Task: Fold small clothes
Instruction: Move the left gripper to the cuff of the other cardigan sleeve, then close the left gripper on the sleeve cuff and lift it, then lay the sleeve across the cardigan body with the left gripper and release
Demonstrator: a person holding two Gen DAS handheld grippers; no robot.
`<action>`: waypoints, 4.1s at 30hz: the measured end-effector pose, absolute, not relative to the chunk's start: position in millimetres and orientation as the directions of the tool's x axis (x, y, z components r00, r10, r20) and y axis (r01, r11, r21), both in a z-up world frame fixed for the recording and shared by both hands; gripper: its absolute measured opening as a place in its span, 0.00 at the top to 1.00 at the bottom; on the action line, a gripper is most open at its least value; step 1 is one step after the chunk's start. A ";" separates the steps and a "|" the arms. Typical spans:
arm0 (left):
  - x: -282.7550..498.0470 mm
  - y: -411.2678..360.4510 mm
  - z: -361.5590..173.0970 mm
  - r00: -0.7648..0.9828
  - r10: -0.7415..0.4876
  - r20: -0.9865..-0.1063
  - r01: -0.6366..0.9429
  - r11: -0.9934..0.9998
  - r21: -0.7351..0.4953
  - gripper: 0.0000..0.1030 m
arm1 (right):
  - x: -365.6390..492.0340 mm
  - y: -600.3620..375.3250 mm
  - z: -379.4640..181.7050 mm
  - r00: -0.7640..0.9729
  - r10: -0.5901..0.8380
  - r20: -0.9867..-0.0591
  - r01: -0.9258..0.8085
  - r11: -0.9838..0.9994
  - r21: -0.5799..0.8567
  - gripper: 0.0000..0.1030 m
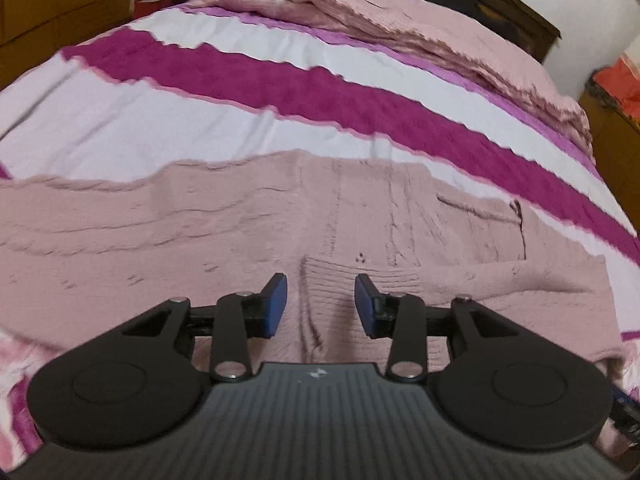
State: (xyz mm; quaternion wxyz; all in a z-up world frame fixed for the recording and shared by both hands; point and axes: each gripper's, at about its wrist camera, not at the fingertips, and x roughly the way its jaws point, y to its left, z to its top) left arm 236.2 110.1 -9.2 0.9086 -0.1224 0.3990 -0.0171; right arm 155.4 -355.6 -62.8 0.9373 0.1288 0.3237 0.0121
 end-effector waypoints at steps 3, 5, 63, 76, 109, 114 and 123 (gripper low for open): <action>242.3 102.5 -24.0 0.663 -0.098 -0.743 -0.105 0.969 -0.222 0.56 | 154.9 -360.5 -60.9 0.788 0.124 -0.603 0.053 0.962 0.267 0.18; 241.9 100.4 -30.6 0.669 -0.089 -0.738 -0.122 0.966 -0.228 0.55 | 154.2 -360.8 -59.8 0.787 0.127 -0.604 0.042 0.965 0.258 0.18; 196.2 95.8 -50.5 0.849 -0.108 -0.517 -0.084 0.939 -0.335 0.91 | 145.4 -356.7 -39.2 0.840 0.027 -0.543 0.060 0.988 0.142 0.18; 168.8 39.6 27.3 0.923 0.032 -0.383 -0.065 0.995 -0.073 0.91 | 150.7 -370.7 -22.2 0.854 -0.008 -0.520 0.072 0.992 0.104 0.18; 226.2 98.5 -37.8 0.818 0.124 -0.562 -0.173 0.984 -0.034 0.90 | 303.0 -414.0 -37.4 0.840 0.056 -0.540 0.049 0.983 0.178 0.93; 230.9 105.8 -43.8 0.806 0.119 -0.580 -0.178 0.983 -0.046 0.76 | 311.1 -420.7 -52.0 0.798 0.045 -0.600 0.076 0.982 0.175 0.90; 204.7 145.3 -9.9 0.790 0.137 -0.598 -0.261 0.957 -0.126 0.55 | 248.9 -431.7 -9.5 0.815 0.081 -0.574 0.069 0.970 0.234 0.81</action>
